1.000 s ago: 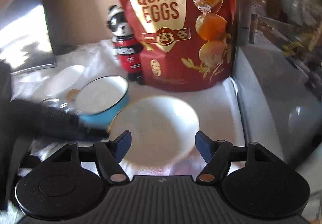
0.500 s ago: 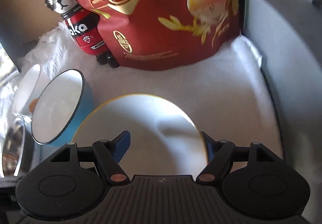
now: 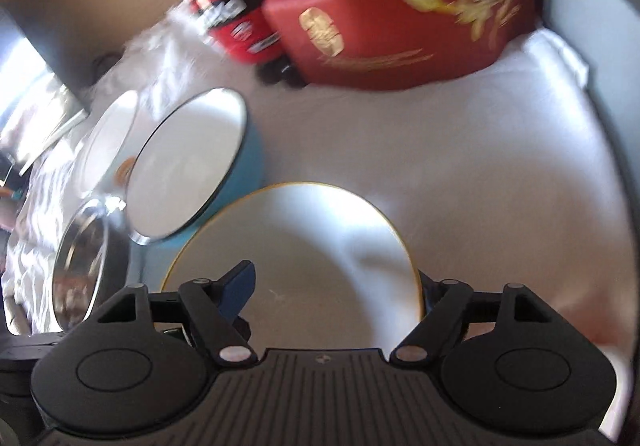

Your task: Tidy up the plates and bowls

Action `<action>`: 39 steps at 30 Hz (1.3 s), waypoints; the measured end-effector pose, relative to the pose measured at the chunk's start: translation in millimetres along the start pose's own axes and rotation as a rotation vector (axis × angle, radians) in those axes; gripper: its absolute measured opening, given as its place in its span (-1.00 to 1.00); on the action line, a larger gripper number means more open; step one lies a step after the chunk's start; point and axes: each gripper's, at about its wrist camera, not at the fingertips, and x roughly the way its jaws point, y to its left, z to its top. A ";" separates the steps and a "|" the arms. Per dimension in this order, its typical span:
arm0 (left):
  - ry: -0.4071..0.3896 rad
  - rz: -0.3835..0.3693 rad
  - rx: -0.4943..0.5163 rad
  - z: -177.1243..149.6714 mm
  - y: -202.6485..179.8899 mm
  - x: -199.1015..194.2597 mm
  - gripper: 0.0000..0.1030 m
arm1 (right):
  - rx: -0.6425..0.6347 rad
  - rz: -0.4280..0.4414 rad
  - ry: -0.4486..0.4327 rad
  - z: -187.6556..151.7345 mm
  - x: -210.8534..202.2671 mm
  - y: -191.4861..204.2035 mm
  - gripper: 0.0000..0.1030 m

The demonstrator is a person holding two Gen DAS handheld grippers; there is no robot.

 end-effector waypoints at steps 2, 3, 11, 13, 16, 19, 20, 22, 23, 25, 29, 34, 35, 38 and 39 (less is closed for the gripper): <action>-0.001 0.020 -0.008 -8.4 10.3 -9.5 -0.46 | -0.005 0.042 0.024 -7.0 2.6 9.2 0.54; -0.002 0.024 -0.021 -10.9 15.4 -13.5 -0.46 | -0.010 0.062 0.037 -10.5 4.0 14.0 0.54; -0.022 0.062 -0.110 -26.5 50.2 -33.6 -0.46 | -0.055 0.145 0.109 -31.6 13.1 51.8 0.54; -0.027 0.061 -0.140 -29.2 57.9 -35.3 -0.46 | -0.075 0.160 0.114 -35.3 14.5 60.6 0.55; -0.032 0.045 -0.155 -31.6 62.7 -36.0 -0.46 | -0.107 0.161 0.106 -37.9 15.7 68.2 0.56; -0.040 0.047 -0.139 -31.6 59.0 -37.6 -0.46 | -0.102 0.158 0.099 -35.8 16.1 67.6 0.57; -0.043 0.044 -0.138 -31.1 58.5 -38.5 -0.46 | -0.097 0.160 0.099 -35.5 16.3 66.1 0.57; -0.047 0.040 -0.138 -30.3 58.5 -40.3 -0.46 | -0.089 0.161 0.099 -34.9 16.9 63.9 0.57; -0.049 0.037 -0.139 -29.5 58.6 -40.4 -0.46 | -0.082 0.163 0.099 -34.4 17.2 63.0 0.57; -0.053 0.031 -0.137 -28.0 58.9 -40.5 -0.46 | -0.072 0.166 0.101 -34.8 17.7 61.4 0.57; -0.051 0.022 -0.132 -24.2 61.1 -39.3 -0.46 | -0.063 0.166 0.106 -38.0 17.7 59.5 0.57; -0.030 0.024 -0.133 -29.6 63.1 -35.5 -0.50 | -0.038 0.186 0.105 -42.8 13.4 54.6 0.57; -0.025 0.018 -0.136 -30.8 64.0 -35.8 -0.50 | -0.038 0.184 0.105 -43.9 12.6 53.6 0.57; -0.028 0.003 -0.136 -31.3 63.5 -38.4 -0.49 | -0.023 0.190 0.120 -45.8 13.9 50.8 0.57; -0.032 -0.001 -0.134 -30.1 63.2 -39.3 -0.47 | -0.017 0.204 0.125 -46.4 14.2 50.6 0.57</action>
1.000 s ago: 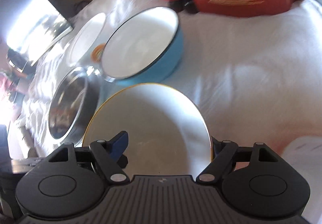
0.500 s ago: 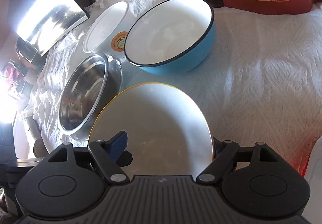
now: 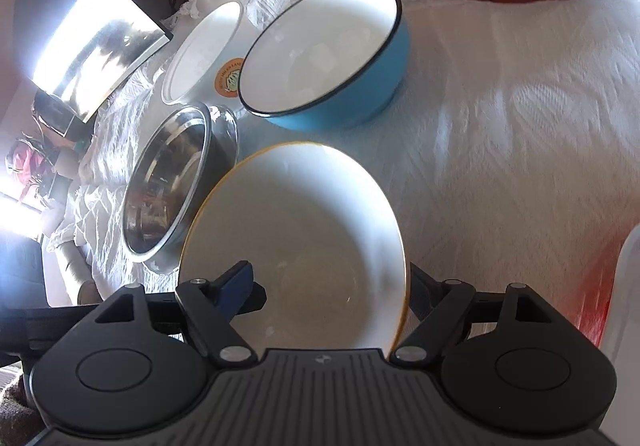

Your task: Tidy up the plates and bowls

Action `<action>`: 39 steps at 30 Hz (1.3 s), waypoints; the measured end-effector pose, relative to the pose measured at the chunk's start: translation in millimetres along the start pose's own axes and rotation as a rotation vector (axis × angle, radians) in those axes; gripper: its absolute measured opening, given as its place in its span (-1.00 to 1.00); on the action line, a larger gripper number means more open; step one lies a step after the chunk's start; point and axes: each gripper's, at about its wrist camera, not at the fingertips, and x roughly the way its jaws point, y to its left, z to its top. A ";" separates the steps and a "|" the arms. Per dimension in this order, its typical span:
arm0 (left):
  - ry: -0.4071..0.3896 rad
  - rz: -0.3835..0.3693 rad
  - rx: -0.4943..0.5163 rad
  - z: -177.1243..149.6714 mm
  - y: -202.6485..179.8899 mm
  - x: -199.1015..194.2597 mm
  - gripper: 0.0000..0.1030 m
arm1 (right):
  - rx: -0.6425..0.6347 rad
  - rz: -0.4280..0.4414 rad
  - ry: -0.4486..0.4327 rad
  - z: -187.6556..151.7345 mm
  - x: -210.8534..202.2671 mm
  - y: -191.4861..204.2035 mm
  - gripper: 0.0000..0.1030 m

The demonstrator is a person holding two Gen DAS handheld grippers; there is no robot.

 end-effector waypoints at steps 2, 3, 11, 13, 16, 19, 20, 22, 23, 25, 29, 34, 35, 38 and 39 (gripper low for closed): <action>-0.008 0.000 0.007 3.5 0.9 0.0 -0.47 | 0.009 0.004 0.005 -1.3 0.3 2.1 0.59; -0.013 0.000 0.004 5.1 1.9 0.1 -0.48 | 0.008 -0.001 0.003 -1.8 0.6 3.4 0.59; -0.027 0.036 0.015 9.9 3.4 1.1 -0.49 | 0.011 0.030 0.020 -10.4 0.0 9.1 0.59; -0.027 0.049 0.028 9.0 0.2 0.7 -0.49 | 0.015 0.033 0.019 -9.6 0.2 8.4 0.59; -0.027 0.062 0.036 8.8 -1.7 -1.2 -0.49 | 0.022 0.039 0.019 -8.6 0.2 6.6 0.59; -0.033 0.061 0.041 9.0 -0.2 -5.2 -0.52 | 0.023 0.047 0.019 -8.1 0.7 5.5 0.59; -0.035 0.060 0.042 9.0 0.1 -6.7 -0.53 | 0.026 0.048 0.021 -8.0 1.2 5.0 0.59; -0.040 0.052 0.044 9.3 1.5 -11.5 -0.54 | 0.029 0.044 0.023 -7.9 3.2 5.0 0.59; -0.043 0.046 0.043 9.1 2.2 -14.5 -0.54 | 0.029 0.039 0.023 -7.5 4.7 5.6 0.59; -0.049 0.029 0.044 10.1 5.3 -21.7 -0.54 | 0.032 0.025 0.022 -6.5 7.7 6.0 0.59; -0.069 0.002 0.060 16.6 14.8 -37.4 -0.54 | 0.060 -0.006 0.008 -3.8 12.3 2.7 0.59; -0.073 -0.040 0.069 32.4 29.4 -52.3 -0.54 | 0.106 -0.047 -0.034 0.0 10.8 3.6 0.59; -0.069 -0.054 0.082 36.3 32.3 -55.8 -0.54 | 0.115 -0.055 -0.044 0.8 9.4 4.5 0.59; -0.068 -0.098 0.129 53.6 42.6 -69.6 -0.54 | 0.146 -0.100 -0.070 4.8 4.8 9.6 0.60; -0.072 -0.106 0.144 60.8 45.7 -74.9 -0.54 | 0.150 -0.118 -0.082 6.8 2.4 12.5 0.60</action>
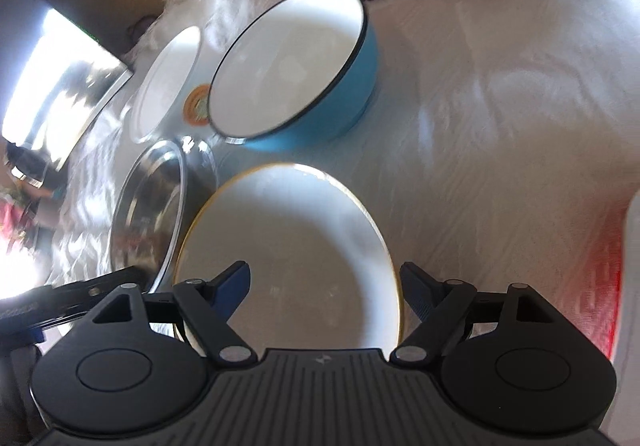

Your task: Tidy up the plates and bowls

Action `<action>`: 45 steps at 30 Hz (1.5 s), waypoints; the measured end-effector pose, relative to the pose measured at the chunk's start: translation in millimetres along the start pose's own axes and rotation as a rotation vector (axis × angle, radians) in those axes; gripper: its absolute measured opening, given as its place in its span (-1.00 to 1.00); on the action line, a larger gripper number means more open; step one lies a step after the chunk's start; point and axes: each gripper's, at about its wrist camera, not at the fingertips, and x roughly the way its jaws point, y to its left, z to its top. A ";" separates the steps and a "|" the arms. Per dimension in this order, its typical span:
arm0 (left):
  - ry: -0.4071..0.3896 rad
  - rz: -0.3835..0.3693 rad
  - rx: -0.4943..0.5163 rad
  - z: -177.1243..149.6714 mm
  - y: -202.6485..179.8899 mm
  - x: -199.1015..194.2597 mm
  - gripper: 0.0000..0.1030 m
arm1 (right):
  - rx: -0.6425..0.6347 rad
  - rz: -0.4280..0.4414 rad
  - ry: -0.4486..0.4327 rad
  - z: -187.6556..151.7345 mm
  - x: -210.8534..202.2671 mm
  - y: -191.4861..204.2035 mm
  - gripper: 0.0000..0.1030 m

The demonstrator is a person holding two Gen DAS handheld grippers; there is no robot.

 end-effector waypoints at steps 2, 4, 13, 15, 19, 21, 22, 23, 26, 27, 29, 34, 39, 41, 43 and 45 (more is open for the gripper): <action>-0.005 -0.009 0.031 15.1 4.7 -9.0 -0.54 | -0.008 -0.029 -0.051 5.0 -8.8 9.1 0.60; -0.010 -0.024 0.061 34.7 5.1 -12.9 -0.54 | 0.001 -0.056 -0.096 11.0 -19.3 19.2 0.63; 0.057 -0.050 0.162 71.0 -18.7 65.0 -0.53 | 0.049 -0.115 -0.178 51.5 -30.5 15.6 0.71; 0.065 -0.034 0.150 73.1 -26.2 84.5 -0.53 | 0.038 -0.111 -0.175 62.0 -22.9 8.5 0.72; 0.080 0.050 0.187 82.1 -40.1 116.3 -0.42 | 0.073 -0.093 -0.141 83.2 2.4 -9.4 0.74; 0.075 0.085 0.188 84.7 -40.7 124.3 -0.43 | 0.084 -0.074 -0.111 91.0 18.7 -17.3 0.74; 0.082 0.083 0.171 86.3 -38.9 128.0 -0.43 | 0.093 -0.075 -0.093 94.5 25.8 -20.1 0.74; 0.091 0.084 0.164 88.1 -37.8 131.8 -0.43 | 0.094 -0.075 -0.083 97.6 31.8 -22.6 0.75; 0.103 0.104 0.158 91.4 -35.6 139.0 -0.43 | 0.094 -0.063 -0.081 103.9 41.6 -25.9 0.87; 0.108 0.097 0.146 92.9 -34.2 140.7 -0.43 | 0.081 -0.059 -0.077 105.2 43.2 -23.7 0.91; 0.111 0.082 0.130 95.6 -31.9 140.6 -0.43 | 0.039 -0.065 -0.042 108.1 48.8 -17.6 0.97; 0.100 0.065 0.110 99.7 -27.9 131.6 -0.44 | -0.006 -0.078 0.000 112.2 53.6 -12.4 1.00; 0.096 0.069 0.096 97.3 -23.6 123.9 -0.43 | -0.003 -0.071 0.013 112.1 52.8 -14.2 1.00; 0.102 0.066 0.092 96.1 -24.7 126.0 -0.43 | -0.006 -0.076 0.015 111.7 53.6 -12.9 1.00; 0.112 0.067 0.090 94.9 -25.4 128.9 -0.43 | -0.050 -0.091 0.045 114.0 56.5 -8.6 1.00; 0.120 0.071 0.092 95.8 -27.6 134.5 -0.43 | -0.112 -0.102 0.081 115.2 59.1 -3.7 1.00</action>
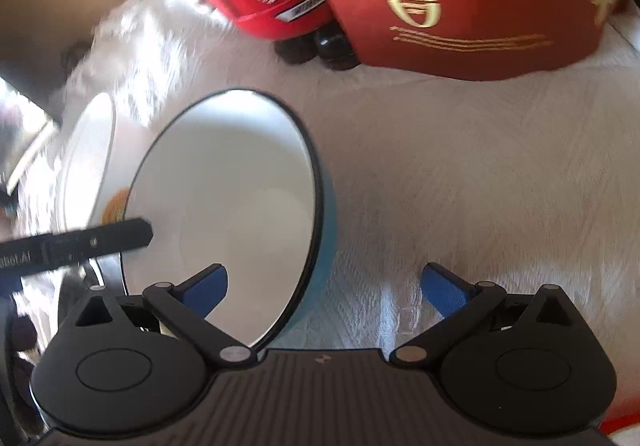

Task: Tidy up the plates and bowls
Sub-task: 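Grip the blue bowl rim with the right gripper while left gripper grips it too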

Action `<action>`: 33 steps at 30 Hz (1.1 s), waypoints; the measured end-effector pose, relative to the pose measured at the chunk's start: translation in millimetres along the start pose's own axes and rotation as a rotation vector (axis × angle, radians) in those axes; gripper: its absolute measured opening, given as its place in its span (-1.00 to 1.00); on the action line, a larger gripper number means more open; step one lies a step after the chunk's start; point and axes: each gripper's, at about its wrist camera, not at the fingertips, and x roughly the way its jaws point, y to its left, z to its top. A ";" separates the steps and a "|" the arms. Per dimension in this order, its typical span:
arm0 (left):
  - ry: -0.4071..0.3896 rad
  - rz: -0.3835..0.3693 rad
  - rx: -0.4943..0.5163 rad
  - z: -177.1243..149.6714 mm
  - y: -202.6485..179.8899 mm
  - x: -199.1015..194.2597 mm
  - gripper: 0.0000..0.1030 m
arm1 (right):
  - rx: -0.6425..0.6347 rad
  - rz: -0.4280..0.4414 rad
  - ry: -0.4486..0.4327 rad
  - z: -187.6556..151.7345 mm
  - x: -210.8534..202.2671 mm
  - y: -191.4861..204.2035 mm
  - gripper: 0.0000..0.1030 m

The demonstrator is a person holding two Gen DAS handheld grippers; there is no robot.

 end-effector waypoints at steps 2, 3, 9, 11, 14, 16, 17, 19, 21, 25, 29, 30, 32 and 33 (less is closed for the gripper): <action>0.006 0.003 0.005 2.9 -4.0 7.0 -0.44 | -0.046 -0.010 0.026 1.8 1.5 3.7 1.00; 0.012 0.005 0.008 4.4 -5.8 10.3 -0.44 | -0.045 -0.013 0.027 2.1 1.3 4.0 1.00; 0.035 0.035 0.028 10.0 -14.4 25.2 -0.43 | -0.029 -0.063 -0.094 0.2 -6.7 7.2 0.25; 0.042 0.039 0.024 11.2 -14.0 28.7 -0.43 | -0.043 -0.076 -0.101 1.6 -6.3 10.0 0.12; 0.051 0.040 -0.002 12.6 -11.9 32.3 -0.44 | -0.068 -0.041 -0.090 3.4 -5.9 14.1 -0.18; 0.057 0.043 -0.009 12.7 -12.2 32.2 -0.45 | -0.069 -0.026 -0.083 4.1 -4.9 16.4 -0.23; 0.060 0.043 -0.009 13.2 -12.7 32.5 -0.45 | -0.069 -0.032 -0.083 4.3 -5.1 16.9 -0.23; 0.069 0.039 -0.008 13.4 -14.3 32.0 -0.45 | -0.062 -0.030 -0.085 4.5 -6.4 15.1 -0.23; 0.081 0.028 0.000 12.9 -18.5 32.2 -0.45 | -0.053 -0.034 -0.095 2.7 -11.1 13.8 -0.23; 0.111 0.009 0.017 10.7 -27.7 41.5 -0.47 | -0.032 -0.052 -0.125 -1.0 -24.6 6.0 -0.23; 0.096 0.012 0.038 14.5 -35.5 46.6 -0.47 | 0.033 -0.028 -0.115 -2.7 -24.1 -12.2 -0.23; 0.096 0.015 0.042 15.7 -36.1 48.2 -0.47 | 0.045 -0.019 -0.112 -3.0 -23.0 -14.4 -0.23; 0.103 0.012 0.037 17.7 -35.8 53.4 -0.47 | 0.061 -0.012 -0.108 -2.5 -19.3 -15.8 -0.22; 0.109 0.008 0.031 18.4 -34.6 56.6 -0.48 | 0.069 -0.009 -0.106 -1.9 -16.5 -15.7 -0.20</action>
